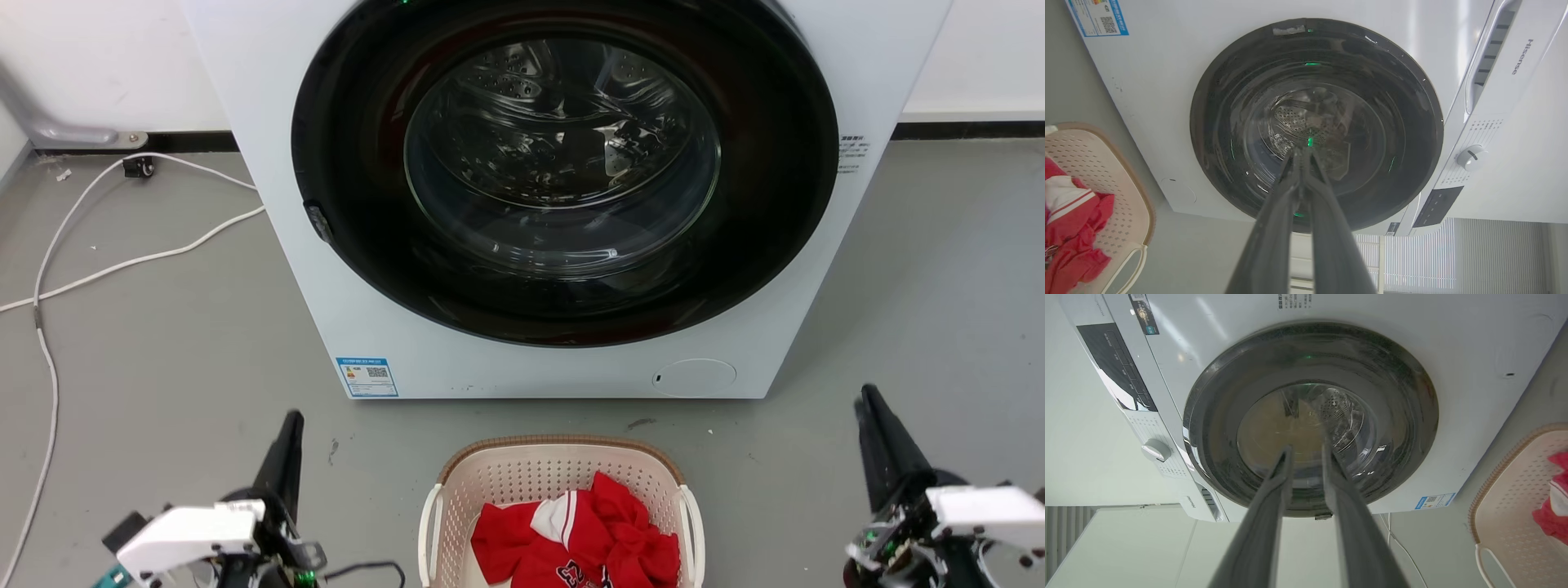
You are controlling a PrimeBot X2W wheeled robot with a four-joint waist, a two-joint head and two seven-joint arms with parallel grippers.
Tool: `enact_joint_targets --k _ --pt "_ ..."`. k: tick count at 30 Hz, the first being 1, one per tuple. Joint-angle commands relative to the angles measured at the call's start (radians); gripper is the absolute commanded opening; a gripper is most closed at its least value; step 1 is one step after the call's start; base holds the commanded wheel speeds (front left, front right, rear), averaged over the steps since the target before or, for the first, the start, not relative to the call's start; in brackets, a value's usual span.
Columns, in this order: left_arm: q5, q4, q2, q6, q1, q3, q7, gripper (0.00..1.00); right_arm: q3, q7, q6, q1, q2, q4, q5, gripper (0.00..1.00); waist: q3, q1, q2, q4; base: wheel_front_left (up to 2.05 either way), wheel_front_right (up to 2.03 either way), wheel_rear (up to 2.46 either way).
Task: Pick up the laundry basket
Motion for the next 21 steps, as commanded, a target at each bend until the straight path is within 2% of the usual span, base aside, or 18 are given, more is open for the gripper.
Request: enact_joint_targets --k 1,15,21 --pt "0.001 0.005 -0.001 0.000 0.006 -0.001 -0.001 1.00 0.001 -0.001 0.000 0.006 0.001 0.005 -0.001 1.00 0.000 0.0000 0.0000 0.000 0.00 0.00 0.00" --pt "0.043 -0.037 -0.002 0.000 0.049 -0.013 -0.066 1.00 0.022 -0.066 0.000 0.043 0.002 -0.024 -0.069 1.00 0.001 0.0000 0.0000 0.000 0.00 0.00 0.00" --pt "0.078 -0.053 -0.002 0.000 0.061 0.009 -0.093 1.00 0.013 -0.093 0.000 0.046 0.002 -0.034 -0.146 1.00 0.001 0.0000 0.0000 0.000 0.00 0.00 0.00"
